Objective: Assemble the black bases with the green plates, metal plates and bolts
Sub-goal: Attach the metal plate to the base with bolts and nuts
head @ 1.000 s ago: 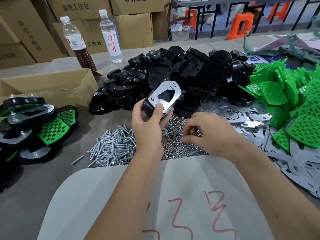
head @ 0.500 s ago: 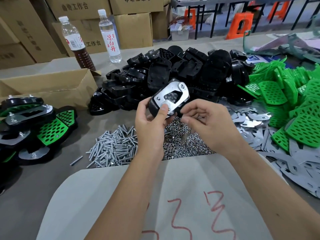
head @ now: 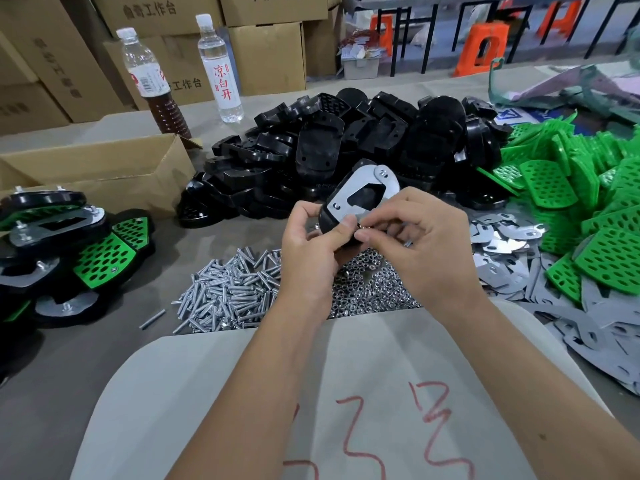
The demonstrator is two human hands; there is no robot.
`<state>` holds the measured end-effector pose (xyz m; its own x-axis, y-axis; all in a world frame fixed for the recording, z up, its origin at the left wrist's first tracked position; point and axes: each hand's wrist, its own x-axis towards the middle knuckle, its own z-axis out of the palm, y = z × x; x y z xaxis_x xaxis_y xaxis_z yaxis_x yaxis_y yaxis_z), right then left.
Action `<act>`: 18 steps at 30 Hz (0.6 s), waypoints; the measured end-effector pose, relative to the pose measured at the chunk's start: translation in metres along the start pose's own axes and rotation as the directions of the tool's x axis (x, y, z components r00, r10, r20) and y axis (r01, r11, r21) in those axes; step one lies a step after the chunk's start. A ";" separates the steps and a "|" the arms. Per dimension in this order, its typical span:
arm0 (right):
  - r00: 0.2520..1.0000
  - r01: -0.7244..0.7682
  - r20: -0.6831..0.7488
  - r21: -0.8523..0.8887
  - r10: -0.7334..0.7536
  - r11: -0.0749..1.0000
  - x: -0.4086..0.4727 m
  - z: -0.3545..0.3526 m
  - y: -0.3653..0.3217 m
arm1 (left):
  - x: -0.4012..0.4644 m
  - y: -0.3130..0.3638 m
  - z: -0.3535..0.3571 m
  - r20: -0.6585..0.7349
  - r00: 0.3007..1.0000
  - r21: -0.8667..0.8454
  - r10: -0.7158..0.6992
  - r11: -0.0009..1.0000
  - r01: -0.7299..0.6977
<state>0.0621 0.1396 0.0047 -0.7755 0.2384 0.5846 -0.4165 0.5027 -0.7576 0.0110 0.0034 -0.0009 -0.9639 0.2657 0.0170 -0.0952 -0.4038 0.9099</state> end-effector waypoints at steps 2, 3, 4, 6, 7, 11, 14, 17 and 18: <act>1.000 0.011 -0.019 0.015 -0.011 1.000 0.000 0.001 0.001 | -0.001 0.001 0.001 0.027 1.000 -0.005 -0.007 1.000 0.007; 1.000 0.014 -0.024 0.017 -0.014 1.000 0.000 0.001 0.002 | -0.001 0.001 0.001 0.036 0.999 -0.012 -0.011 1.000 0.012; 1.000 0.017 -0.024 0.014 -0.017 1.000 0.000 0.001 0.002 | -0.001 0.002 0.001 0.042 0.999 -0.020 -0.017 1.000 0.018; 1.000 0.028 -0.012 -0.002 -0.028 1.000 0.000 0.000 0.004 | -0.001 0.001 0.001 0.048 0.998 -0.021 -0.028 0.999 0.029; 0.999 0.036 -0.004 -0.014 -0.036 0.999 0.000 0.000 0.006 | -0.001 0.001 0.001 0.050 0.998 -0.017 -0.032 0.999 0.033; 0.998 0.063 -0.005 -0.051 -0.063 0.997 0.000 0.000 0.008 | -0.001 0.001 0.000 0.058 0.997 -0.010 -0.050 0.999 0.050; 0.999 0.031 -0.019 0.063 -0.030 0.998 0.001 0.000 0.009 | -0.001 0.001 0.000 0.063 0.996 -0.017 -0.058 0.998 0.059; 1.000 0.029 0.004 0.098 -0.030 0.995 0.000 0.002 0.007 | -0.001 0.001 0.001 0.048 0.997 -0.019 -0.057 0.998 0.058; 0.999 0.029 0.010 0.097 -0.030 0.995 0.000 0.003 0.006 | -0.001 0.000 0.001 0.042 0.998 -0.009 -0.054 0.998 0.055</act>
<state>0.0579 0.1405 -0.0010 -0.7670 0.2150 0.6045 -0.4831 0.4264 -0.7647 0.0117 0.0036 -0.0002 -0.9459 0.3241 -0.0148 -0.1500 -0.3964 0.9058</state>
